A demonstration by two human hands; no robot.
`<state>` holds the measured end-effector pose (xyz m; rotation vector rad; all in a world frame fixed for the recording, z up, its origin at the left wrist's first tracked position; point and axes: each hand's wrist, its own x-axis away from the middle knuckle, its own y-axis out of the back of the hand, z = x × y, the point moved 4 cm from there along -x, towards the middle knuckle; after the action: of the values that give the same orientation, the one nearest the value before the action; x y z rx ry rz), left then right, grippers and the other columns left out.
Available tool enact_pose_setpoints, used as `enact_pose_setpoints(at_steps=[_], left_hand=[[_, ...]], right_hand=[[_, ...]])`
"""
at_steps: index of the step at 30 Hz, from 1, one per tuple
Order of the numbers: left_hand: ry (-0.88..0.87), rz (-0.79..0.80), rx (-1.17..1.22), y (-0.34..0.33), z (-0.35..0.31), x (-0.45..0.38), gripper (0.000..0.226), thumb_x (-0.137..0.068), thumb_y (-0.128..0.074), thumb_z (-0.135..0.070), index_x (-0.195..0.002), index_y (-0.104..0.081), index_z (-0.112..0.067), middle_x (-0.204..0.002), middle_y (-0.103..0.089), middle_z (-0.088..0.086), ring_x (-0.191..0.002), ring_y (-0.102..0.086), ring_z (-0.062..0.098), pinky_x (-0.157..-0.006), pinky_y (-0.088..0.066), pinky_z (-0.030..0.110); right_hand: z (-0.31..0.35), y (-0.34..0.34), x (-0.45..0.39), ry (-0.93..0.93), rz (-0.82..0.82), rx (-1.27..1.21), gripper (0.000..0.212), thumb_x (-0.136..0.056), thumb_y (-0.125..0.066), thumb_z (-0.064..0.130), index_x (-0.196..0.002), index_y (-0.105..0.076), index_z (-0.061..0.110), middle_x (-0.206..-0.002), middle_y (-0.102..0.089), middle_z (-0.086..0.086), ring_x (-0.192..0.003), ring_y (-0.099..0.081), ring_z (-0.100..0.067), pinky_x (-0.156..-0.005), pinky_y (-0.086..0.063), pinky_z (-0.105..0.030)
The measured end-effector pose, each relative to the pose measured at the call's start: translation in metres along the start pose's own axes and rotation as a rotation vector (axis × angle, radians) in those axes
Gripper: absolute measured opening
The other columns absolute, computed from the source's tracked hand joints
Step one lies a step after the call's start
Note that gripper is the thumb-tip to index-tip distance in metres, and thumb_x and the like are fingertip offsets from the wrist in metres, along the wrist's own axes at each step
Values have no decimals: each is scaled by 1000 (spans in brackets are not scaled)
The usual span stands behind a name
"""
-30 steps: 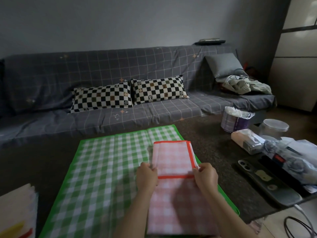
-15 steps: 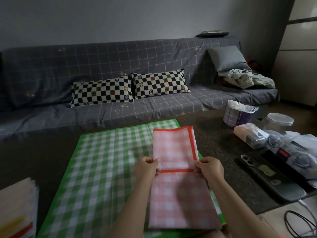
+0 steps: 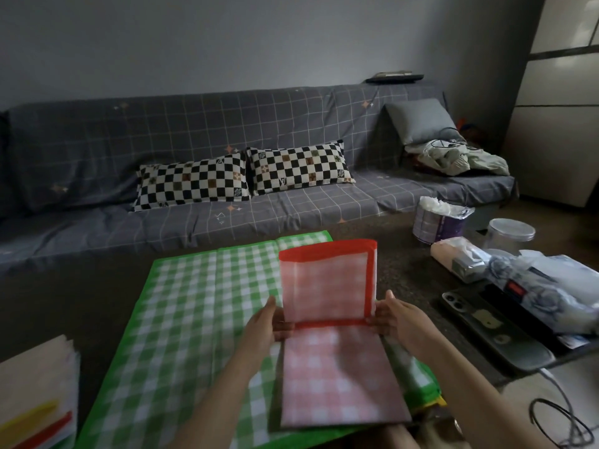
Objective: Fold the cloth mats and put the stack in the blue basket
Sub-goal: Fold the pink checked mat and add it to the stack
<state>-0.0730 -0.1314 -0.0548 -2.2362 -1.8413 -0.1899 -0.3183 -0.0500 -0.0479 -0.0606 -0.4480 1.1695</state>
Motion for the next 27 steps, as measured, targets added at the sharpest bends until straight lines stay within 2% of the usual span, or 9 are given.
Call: enact_pose_setpoints(at_steps=[4, 8, 10, 11, 13, 17, 20, 23, 27], left_hand=[[-99, 72, -229, 7, -1, 10, 52, -102, -34, -40, -79, -75, -16, -86, -74, 8, -82, -67, 23, -83, -49, 38], [-192, 92, -539, 8, -6, 24, 51, -102, -30, -42, -90, -72, -15, -94, -69, -4, -94, -61, 9, -92, -45, 31], [-214, 115, -580, 4, -6, 28, 44, -102, -32, -37, -91, -70, -18, -98, -66, -7, -96, -60, 5, -93, -43, 28], [-228, 131, -614, 2, -4, 28, 39, -103, -33, -34, -92, -68, -20, -102, -64, -8, -99, -59, 5, -94, -43, 27], [-272, 157, -715, -1, -1, 29, 31, -102, -36, -31, -98, -66, -23, -109, -58, -8, -105, -57, 6, -96, -43, 26], [-379, 162, -914, -9, 2, 30, 32, -100, -42, -31, -123, -61, -23, -112, -47, -6, -110, -43, 10, -97, -34, 22], [-444, 97, -1120, -21, 4, 38, 38, -97, -44, -40, -130, -57, -26, -111, -40, -6, -111, -34, 13, -105, -33, 31], [-524, 48, -1347, -36, 4, 48, 43, -97, -38, -41, -133, -49, -21, -141, -34, 0, -133, -24, 18, -115, -18, 35], [-423, 126, -1450, -56, 17, 57, 57, -99, -28, -36, -150, -22, -11, -159, -13, 9, -147, -6, 23, -120, 0, 39]], right_hand=[[1, 2, 8, 64, -1, 181, 37, -98, -44, 26, -84, -68, 3, -80, -68, -15, -62, -64, -18, -58, -53, -26], [5, 5, 12, 158, -80, 626, 41, -95, -48, 41, -76, -76, 17, -88, -72, -2, -82, -64, -17, -82, -49, -33], [8, 1, 15, 213, -50, 819, 30, -92, -54, 38, -76, -74, 22, -84, -70, 3, -79, -62, -12, -73, -47, -28], [9, -3, 17, 259, -25, 918, 22, -91, -57, 35, -79, -71, 24, -85, -69, 4, -79, -60, -9, -68, -45, -24], [6, -7, 17, 344, -7, 1037, 6, -88, -63, 27, -87, -69, 26, -94, -64, 6, -86, -59, -7, -71, -42, -20], [-6, -14, 18, 411, 6, 1118, 28, -83, -68, 18, -111, -67, 23, -104, -51, 7, -103, -52, -9, -81, -33, -11], [-13, -23, 20, 462, 19, 1327, 33, -88, -59, 27, -121, -61, 29, -114, -52, 6, -115, -43, -15, -89, -28, -16], [-14, -31, 28, 401, -71, 1612, 36, -92, -43, 42, -126, -51, 44, -127, -44, 6, -121, -33, -21, -101, -26, -33], [-23, -47, 42, 500, -100, 1732, 47, -93, -28, 38, -136, -43, 26, -143, -40, 1, -138, -24, -20, -114, -12, -34]])
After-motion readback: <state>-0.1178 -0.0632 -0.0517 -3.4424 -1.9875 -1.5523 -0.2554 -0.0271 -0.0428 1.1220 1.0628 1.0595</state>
